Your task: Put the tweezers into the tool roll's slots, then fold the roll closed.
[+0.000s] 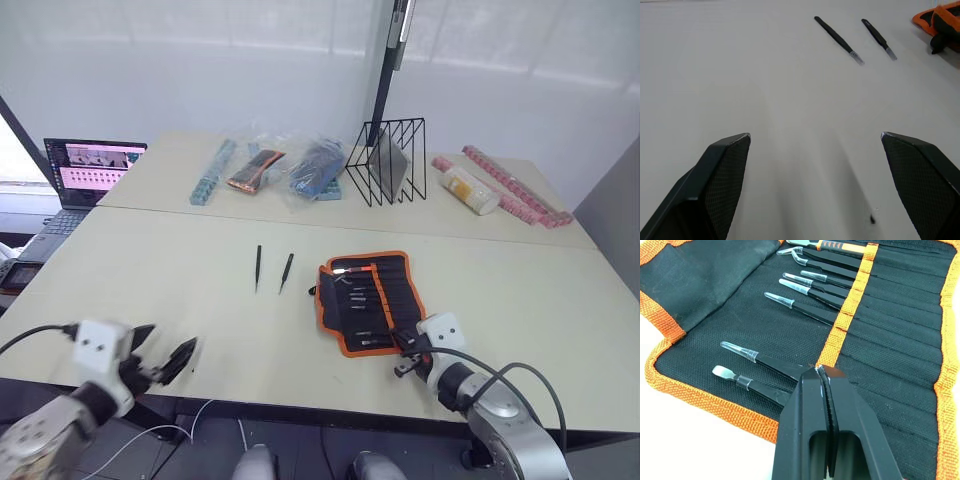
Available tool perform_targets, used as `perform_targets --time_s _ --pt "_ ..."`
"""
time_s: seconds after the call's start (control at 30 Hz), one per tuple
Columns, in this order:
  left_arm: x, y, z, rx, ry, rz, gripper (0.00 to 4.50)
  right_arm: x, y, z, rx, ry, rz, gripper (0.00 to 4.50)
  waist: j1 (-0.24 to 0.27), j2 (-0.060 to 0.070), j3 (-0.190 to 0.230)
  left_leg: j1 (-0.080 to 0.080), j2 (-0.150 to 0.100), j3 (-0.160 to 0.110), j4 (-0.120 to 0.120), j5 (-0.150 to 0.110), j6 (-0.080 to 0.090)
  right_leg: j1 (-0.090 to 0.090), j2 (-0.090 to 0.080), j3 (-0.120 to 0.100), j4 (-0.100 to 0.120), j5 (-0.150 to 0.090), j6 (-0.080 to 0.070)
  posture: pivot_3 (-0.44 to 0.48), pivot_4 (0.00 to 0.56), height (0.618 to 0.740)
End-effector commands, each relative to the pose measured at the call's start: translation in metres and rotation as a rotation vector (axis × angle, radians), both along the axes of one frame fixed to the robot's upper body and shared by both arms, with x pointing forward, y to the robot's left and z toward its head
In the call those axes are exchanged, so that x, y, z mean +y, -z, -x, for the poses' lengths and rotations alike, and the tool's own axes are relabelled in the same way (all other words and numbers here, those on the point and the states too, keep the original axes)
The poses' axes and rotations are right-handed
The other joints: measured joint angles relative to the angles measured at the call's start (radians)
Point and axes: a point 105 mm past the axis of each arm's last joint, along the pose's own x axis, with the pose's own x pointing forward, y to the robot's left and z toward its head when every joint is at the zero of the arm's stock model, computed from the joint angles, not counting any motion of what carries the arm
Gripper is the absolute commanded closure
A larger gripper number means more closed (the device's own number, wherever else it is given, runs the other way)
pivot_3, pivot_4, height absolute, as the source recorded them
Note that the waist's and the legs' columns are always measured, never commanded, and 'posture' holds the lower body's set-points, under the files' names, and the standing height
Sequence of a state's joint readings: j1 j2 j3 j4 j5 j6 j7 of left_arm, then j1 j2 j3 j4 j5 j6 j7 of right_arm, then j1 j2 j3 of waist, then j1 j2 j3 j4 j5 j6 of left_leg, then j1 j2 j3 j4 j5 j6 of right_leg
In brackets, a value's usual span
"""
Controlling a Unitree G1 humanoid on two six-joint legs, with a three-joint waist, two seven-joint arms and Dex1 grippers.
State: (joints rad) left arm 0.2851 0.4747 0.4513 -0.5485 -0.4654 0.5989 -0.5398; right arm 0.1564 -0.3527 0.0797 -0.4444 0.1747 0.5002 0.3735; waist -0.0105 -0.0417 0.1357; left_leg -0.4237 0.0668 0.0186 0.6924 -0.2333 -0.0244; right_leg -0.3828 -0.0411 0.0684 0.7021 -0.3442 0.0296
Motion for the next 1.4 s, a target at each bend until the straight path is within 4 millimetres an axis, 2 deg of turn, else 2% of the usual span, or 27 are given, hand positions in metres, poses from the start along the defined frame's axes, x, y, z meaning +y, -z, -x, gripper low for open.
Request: perform_targets --time_s 0.03,0.2,0.37,0.43,0.57,0.67,0.77,1.0,1.13,1.3,1.4 --pt "-0.024 0.005 -0.03 0.014 -0.016 0.005 0.06 0.001 0.025 0.009 0.114 0.003 0.025 4.5 -0.001 -0.002 -0.001 0.0 0.0 0.0 0.0 0.0 0.0 0.0 0.0 0.0 0.0 0.0 0.0 0.0 0.15 0.684" --pt "-0.052 0.01 -0.074 0.02 -0.058 -0.017 0.06 0.002 0.022 0.004 0.104 0.013 0.025 4.5 -0.006 -0.006 -0.004 0.0 0.0 -0.001 0.0 0.0 0.0 0.005 0.001 0.0 0.0 0.0 0.0 0.0 0.15 0.684" --pt "-0.06 0.024 -0.106 0.059 -0.159 -0.054 0.06 0.004 0.015 -0.001 0.086 0.019 0.022 4.5 -0.007 -0.004 -0.004 0.0 0.0 -0.001 0.0 0.0 0.0 0.005 0.002 0.0 0.0 0.0 0.0 0.0 0.15 0.684" --pt "-0.067 0.024 -0.114 0.058 -0.157 -0.048 0.06 0.004 0.014 -0.002 0.083 0.022 0.023 4.5 -0.003 -0.004 -0.004 0.0 -0.001 -0.002 0.0 0.0 0.0 0.006 0.002 0.0 0.0 0.0 0.001 0.0 0.15 0.684" --pt "-0.071 0.038 -0.131 0.096 -0.188 -0.084 0.06 0.002 0.011 -0.003 0.077 0.027 0.026 4.5 0.0 -0.001 -0.005 0.002 -0.002 -0.002 0.0 0.0 0.0 0.008 0.001 0.0 -0.001 0.0 0.001 0.0 0.15 0.684" --pt "-0.078 0.042 -0.137 0.103 -0.175 -0.072 0.06 0.002 0.01 -0.001 0.074 0.026 0.027 4.5 0.003 0.003 -0.006 0.003 -0.002 -0.003 0.0 0.0 0.0 0.011 0.001 0.0 -0.002 0.0 0.001 0.0 0.15 0.684" --pt "-0.086 0.043 -0.139 0.091 -0.131 -0.066 0.82 0.003 0.009 0.002 0.072 0.029 0.027 4.5 0.006 0.004 -0.007 0.003 -0.003 -0.003 0.0 0.0 0.0 0.011 0.001 0.0 -0.002 0.0 0.002 0.0 0.15 0.684" --pt "-0.091 0.046 -0.146 0.086 -0.097 -0.067 3.14 0.002 0.008 0.006 0.072 0.035 0.027 4.5 0.019 0.005 -0.007 0.003 -0.005 -0.003 0.0 0.0 0.0 0.012 -0.001 0.0 -0.003 -0.001 0.003 0.0 0.15 0.684" --pt "-0.09 0.04 -0.148 0.054 -0.075 -0.063 4.45 0.003 0.011 0.008 0.079 0.046 0.026 4.5 0.022 0.005 -0.007 0.003 -0.005 -0.003 0.0 0.0 0.0 0.012 -0.001 0.0 -0.003 -0.001 0.003 0.0 0.15 0.684" --pt "-0.082 0.03 -0.148 0.012 -0.065 -0.071 4.48 0.001 0.02 0.012 0.102 0.074 0.019 4.5 0.023 0.005 -0.007 0.002 -0.006 -0.004 0.0 0.0 0.0 0.012 -0.002 0.0 -0.004 -0.001 0.004 0.0 0.15 0.684" --pt "-0.078 0.009 -0.146 -0.06 -0.036 -0.084 4.48 -0.001 0.023 0.013 0.101 0.101 -0.006 4.5 0.021 0.005 -0.007 0.001 -0.006 -0.005 -0.001 0.0 0.0 0.012 -0.002 0.0 -0.004 -0.001 0.004 0.0 0.15 0.684"
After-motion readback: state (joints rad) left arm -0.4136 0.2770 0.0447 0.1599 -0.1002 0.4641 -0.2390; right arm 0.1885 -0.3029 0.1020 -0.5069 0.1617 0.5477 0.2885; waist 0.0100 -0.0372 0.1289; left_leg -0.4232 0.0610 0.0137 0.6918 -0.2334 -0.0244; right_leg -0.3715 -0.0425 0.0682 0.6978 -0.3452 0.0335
